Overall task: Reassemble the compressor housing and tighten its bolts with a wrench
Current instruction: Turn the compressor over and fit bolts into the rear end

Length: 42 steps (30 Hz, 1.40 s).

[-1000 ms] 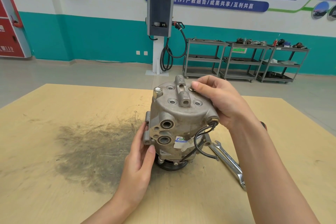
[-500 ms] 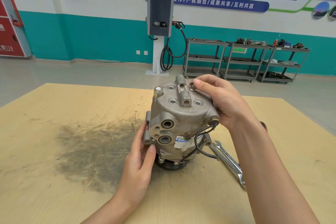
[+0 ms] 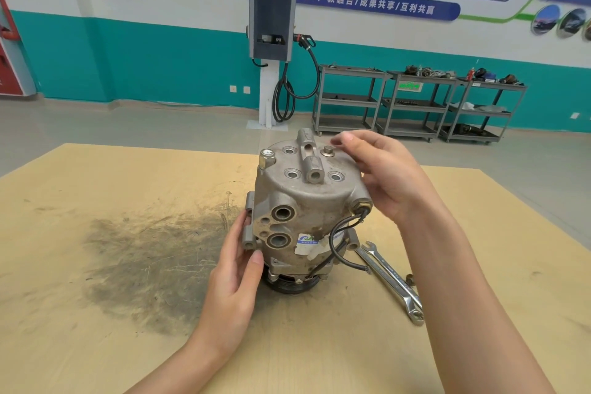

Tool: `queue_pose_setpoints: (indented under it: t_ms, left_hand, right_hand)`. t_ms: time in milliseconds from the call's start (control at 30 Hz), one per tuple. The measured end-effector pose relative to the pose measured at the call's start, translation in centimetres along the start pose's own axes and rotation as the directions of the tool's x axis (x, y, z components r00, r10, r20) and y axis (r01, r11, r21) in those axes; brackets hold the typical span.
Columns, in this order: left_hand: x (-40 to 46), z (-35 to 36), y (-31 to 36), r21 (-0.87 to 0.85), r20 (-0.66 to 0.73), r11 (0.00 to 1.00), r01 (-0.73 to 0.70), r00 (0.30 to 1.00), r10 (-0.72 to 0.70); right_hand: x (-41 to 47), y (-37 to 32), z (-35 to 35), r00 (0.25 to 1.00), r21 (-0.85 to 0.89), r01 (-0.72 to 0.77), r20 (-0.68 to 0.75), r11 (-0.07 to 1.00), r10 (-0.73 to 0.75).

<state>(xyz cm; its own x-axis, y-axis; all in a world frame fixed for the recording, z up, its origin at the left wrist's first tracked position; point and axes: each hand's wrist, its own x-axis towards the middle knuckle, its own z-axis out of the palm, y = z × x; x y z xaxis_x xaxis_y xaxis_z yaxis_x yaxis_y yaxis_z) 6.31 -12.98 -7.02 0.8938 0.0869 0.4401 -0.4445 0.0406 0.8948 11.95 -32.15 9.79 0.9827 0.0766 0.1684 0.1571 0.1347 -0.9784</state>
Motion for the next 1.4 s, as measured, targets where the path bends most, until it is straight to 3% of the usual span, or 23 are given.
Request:
queue_pose_setpoints:
  t_ms: [100, 133, 167, 200, 233, 267, 300, 367, 433, 500, 600, 733, 800, 867, 900, 933, 1000, 1067, 1133, 1200, 1300, 1400]
  left_hand:
    - [0.1, 0.0, 0.0, 0.006, 0.009, 1.0, -0.009, 1.0, 0.009]
    - [0.1, 0.0, 0.0, 0.007, 0.008, 1.0, -0.008, 1.0, 0.008]
    - [0.0, 0.0, 0.0, 0.007, 0.006, 1.0, -0.008, 1.0, 0.008]
    - [0.0, 0.0, 0.0, 0.008, 0.001, 1.0, -0.01, 1.0, 0.01]
    - [0.0, 0.0, 0.0, 0.011, -0.004, 1.0, -0.011, 1.0, 0.011]
    - [0.0, 0.0, 0.0, 0.011, -0.009, 1.0, -0.008, 1.0, 0.008]
    - [0.0, 0.0, 0.0, 0.004, -0.012, 1.0, -0.004, 1.0, 0.004]
    - [0.1, 0.1, 0.0, -0.007, -0.011, 1.0, -0.008, 1.0, 0.008]
    - [0.0, 0.2, 0.0, -0.017, -0.003, 1.0, -0.009, 1.0, 0.009]
    - [0.0, 0.2, 0.0, -0.032, -0.006, 0.999, -0.007, 1.0, 0.007]
    - [0.0, 0.2, 0.1, -0.033, -0.014, 0.999, -0.004, 1.0, 0.004]
    - [0.1, 0.2, 0.1, -0.033, -0.006, 0.999, -0.004, 1.0, 0.003]
    - [0.2, 0.2, 0.1, -0.038, 0.004, 0.999, -0.003, 1.0, 0.003]
    - [0.2, 0.2, 0.0, -0.038, 0.013, 0.999, -0.003, 1.0, 0.003]
    - [0.2, 0.2, -0.1, -0.034, 0.014, 0.999, -0.004, 1.0, 0.004]
    - [0.2, 0.2, -0.1, -0.028, 0.013, 1.0, -0.005, 1.0, 0.005]
    - [0.2, 0.1, -0.2, -0.016, 0.008, 1.0, -0.001, 1.0, 0.001]
    - [0.2, 0.1, -0.1, -0.015, 0.001, 1.0, 0.003, 1.0, -0.003]
    - [0.2, 0.1, 0.1, -0.023, 0.0, 1.0, 0.01, 1.0, -0.01]
    - [0.1, 0.1, 0.3, -0.025, 0.004, 1.0, 0.016, 1.0, -0.016]
    - [0.1, 0.2, 0.5, -0.017, 0.006, 1.0, 0.003, 1.0, -0.003]
    - [0.1, 0.3, 0.4, -0.022, 0.0, 1.0, -0.007, 1.0, 0.007]
  right_hand:
    - [-0.5, -0.7, -3.6, 0.994, -0.101, 0.054, -0.085, 0.993, -0.063]
    - [-0.8, -0.6, -4.9, 0.987, -0.258, 0.066, -0.124, 0.964, -0.101]
    - [-1.1, -0.3, -6.4, 0.976, -0.529, 0.07, -0.137, 0.846, -0.167]
    - [-1.3, 0.2, -8.1, 0.969, -0.815, 0.052, -0.098, 0.576, -0.227]
    - [-1.4, 0.8, -9.6, 0.977, -0.969, 0.018, -0.036, 0.248, -0.208]
    - [-1.8, 1.6, -11.0, 0.993, -1.0, 0.01, 0.01, 0.001, -0.117]
    - [-2.3, 2.3, -12.1, 0.999, -0.992, 0.038, 0.037, -0.123, 0.007]
    - [-3.4, 3.7, -13.7, 0.971, -0.978, 0.14, 0.104, -0.156, 0.216]
    - [-4.6, 4.9, -14.3, 0.942, -0.97, 0.212, 0.17, -0.121, 0.291]
    - [-5.2, 6.4, -14.5, 0.938, -0.951, 0.255, 0.199, -0.176, 0.283]
    - [-5.7, 8.3, -14.5, 0.929, -0.855, 0.358, 0.286, -0.375, 0.235]
    - [-6.6, 8.7, -13.5, 0.881, -0.763, 0.469, 0.441, -0.444, 0.173]
    - [-6.7, 8.6, -13.4, 0.856, -0.782, 0.46, 0.517, -0.421, -0.026]
    - [-6.5, 8.3, -12.9, 0.841, -0.869, 0.419, 0.481, -0.264, -0.247]
    - [-6.3, 7.7, -12.2, 0.838, -0.911, 0.397, 0.409, -0.111, -0.361]
    - [-6.0, 6.8, -11.2, 0.852, -0.926, 0.363, 0.282, 0.109, -0.441]
    - [-5.2, 4.8, -9.2, 0.896, -0.768, 0.306, 0.033, 0.563, -0.443]
    - [-4.5, 2.7, -7.0, 0.919, -0.531, 0.325, -0.017, 0.782, -0.393]
    - [-4.1, 1.0, -4.7, 0.917, -0.327, 0.381, 0.014, 0.865, -0.399]
    - [-3.9, 0.0, -2.6, 0.896, -0.242, 0.435, 0.027, 0.867, -0.442]
    - [-4.0, -0.7, -0.6, 0.864, -0.278, 0.484, 0.0, 0.83, -0.504]
    - [-4.2, -0.5, 0.3, 0.871, -0.466, 0.45, 0.04, 0.762, -0.49]
